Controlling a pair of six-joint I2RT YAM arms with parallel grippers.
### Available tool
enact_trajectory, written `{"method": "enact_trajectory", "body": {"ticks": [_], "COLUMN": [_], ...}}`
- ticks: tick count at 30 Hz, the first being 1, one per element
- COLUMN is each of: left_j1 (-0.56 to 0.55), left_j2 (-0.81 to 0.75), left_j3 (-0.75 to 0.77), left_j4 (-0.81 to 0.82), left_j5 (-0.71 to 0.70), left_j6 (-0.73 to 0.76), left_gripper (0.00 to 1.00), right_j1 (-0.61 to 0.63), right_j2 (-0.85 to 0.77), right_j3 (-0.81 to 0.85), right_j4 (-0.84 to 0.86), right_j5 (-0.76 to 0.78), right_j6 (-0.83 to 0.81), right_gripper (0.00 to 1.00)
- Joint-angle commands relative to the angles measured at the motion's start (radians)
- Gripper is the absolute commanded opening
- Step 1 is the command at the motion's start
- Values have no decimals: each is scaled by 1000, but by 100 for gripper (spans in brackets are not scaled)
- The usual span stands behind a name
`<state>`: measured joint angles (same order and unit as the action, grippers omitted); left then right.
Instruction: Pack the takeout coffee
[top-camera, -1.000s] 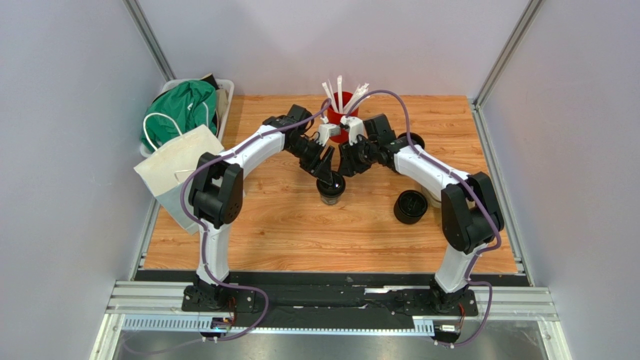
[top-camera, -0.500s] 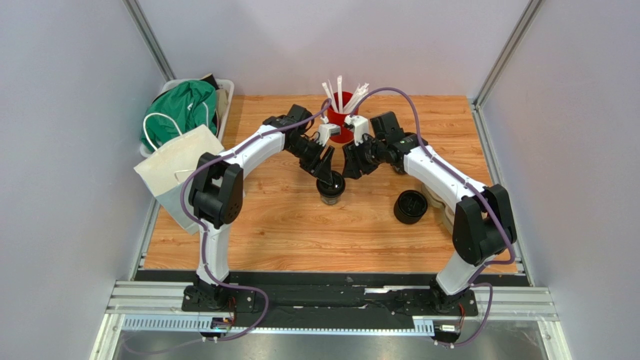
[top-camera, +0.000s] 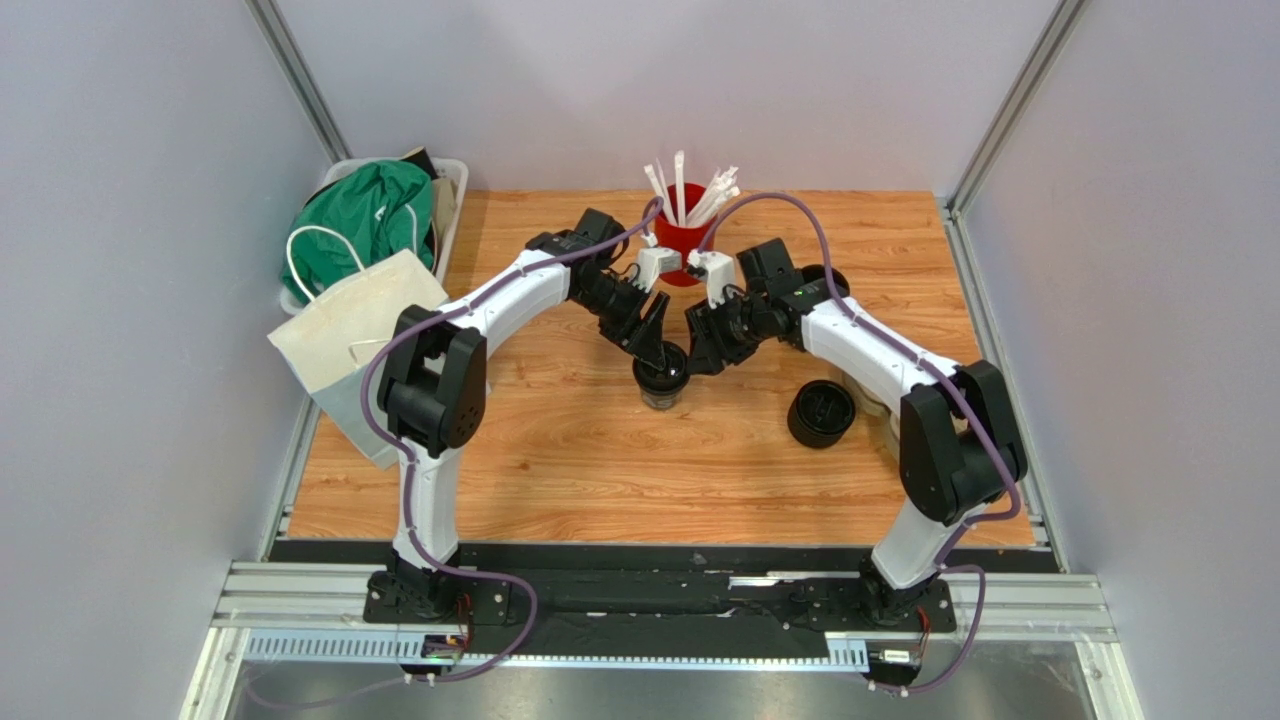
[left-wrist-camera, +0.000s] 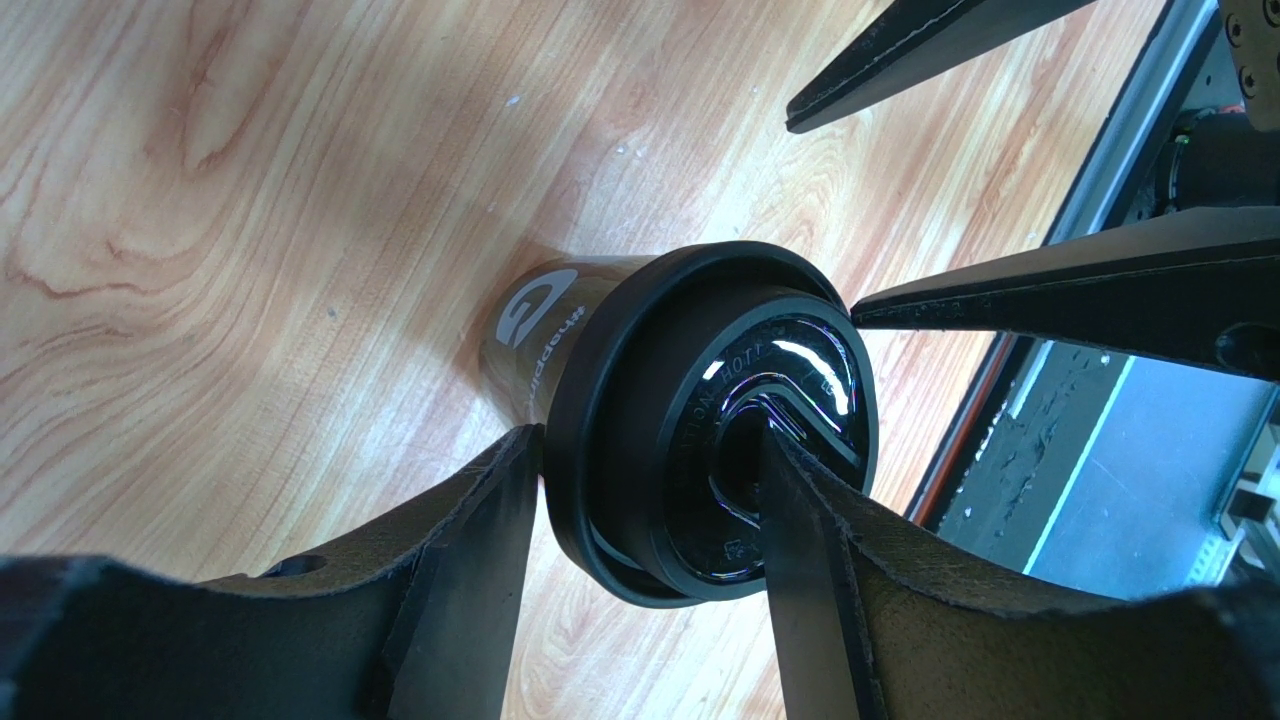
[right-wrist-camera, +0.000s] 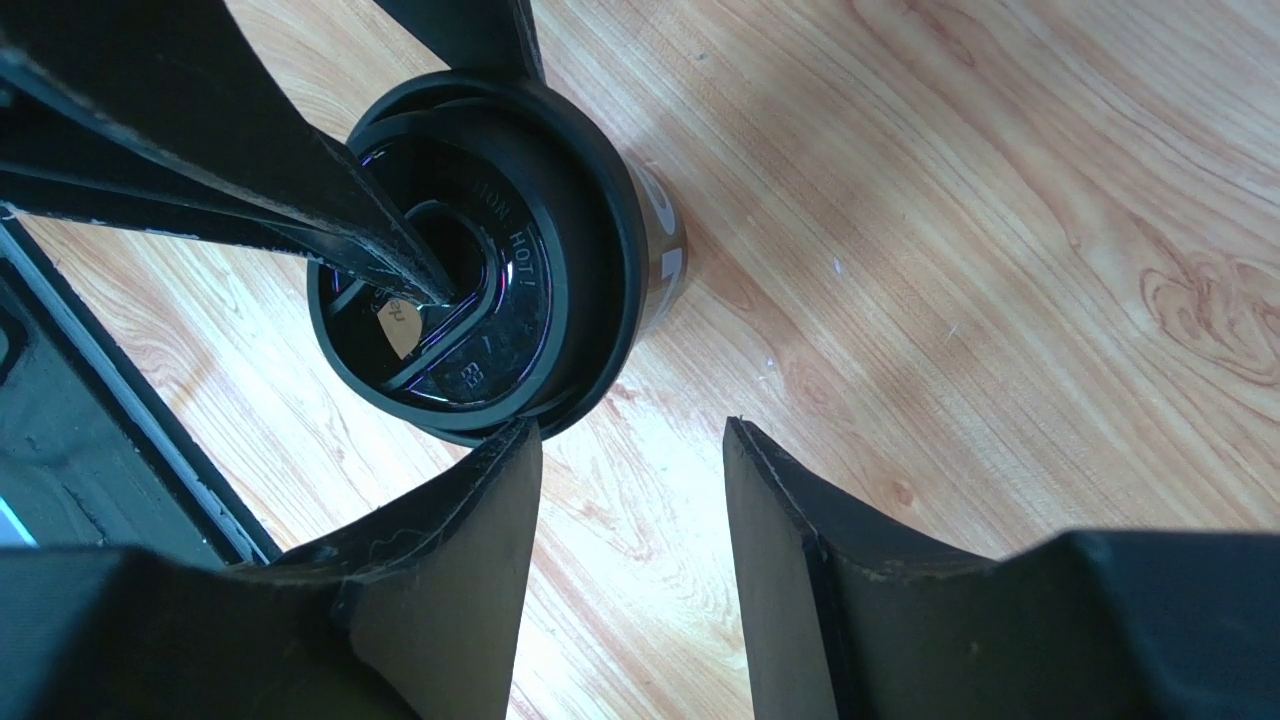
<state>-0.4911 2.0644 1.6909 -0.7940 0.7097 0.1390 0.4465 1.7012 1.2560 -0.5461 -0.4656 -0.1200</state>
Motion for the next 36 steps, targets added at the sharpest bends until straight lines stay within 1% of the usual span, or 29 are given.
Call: {"method": "enact_trajectory", "body": {"ticks": [1, 14, 19, 22, 26, 36], "left_j1": [-9, -9, -9, -9, -9, -9], "left_j2": [62, 65, 66, 66, 68, 66], "left_j3": [-28, -33, -33, -31, -28, -27], "left_j4": [-42, -42, -43, -44, -45, -45], "left_j5": [-197, -205, -207, -207, -205, -202], "left_j6": [85, 88, 89, 90, 85, 86], "left_gripper": [61, 61, 61, 61, 61, 61], "right_j1": [-3, -2, -8, -32, -61, -71], "right_j2": [9, 52, 18, 9, 9, 54], "right_j3": [-13, -46, -26, -4, -1, 10], "right_j4": [23, 72, 32, -8, -14, 23], "right_j5": [-13, 41, -14, -85, -174, -289], "right_j6": [0, 36, 17, 3, 20, 91], "right_gripper": [52, 51, 52, 52, 52, 52]}}
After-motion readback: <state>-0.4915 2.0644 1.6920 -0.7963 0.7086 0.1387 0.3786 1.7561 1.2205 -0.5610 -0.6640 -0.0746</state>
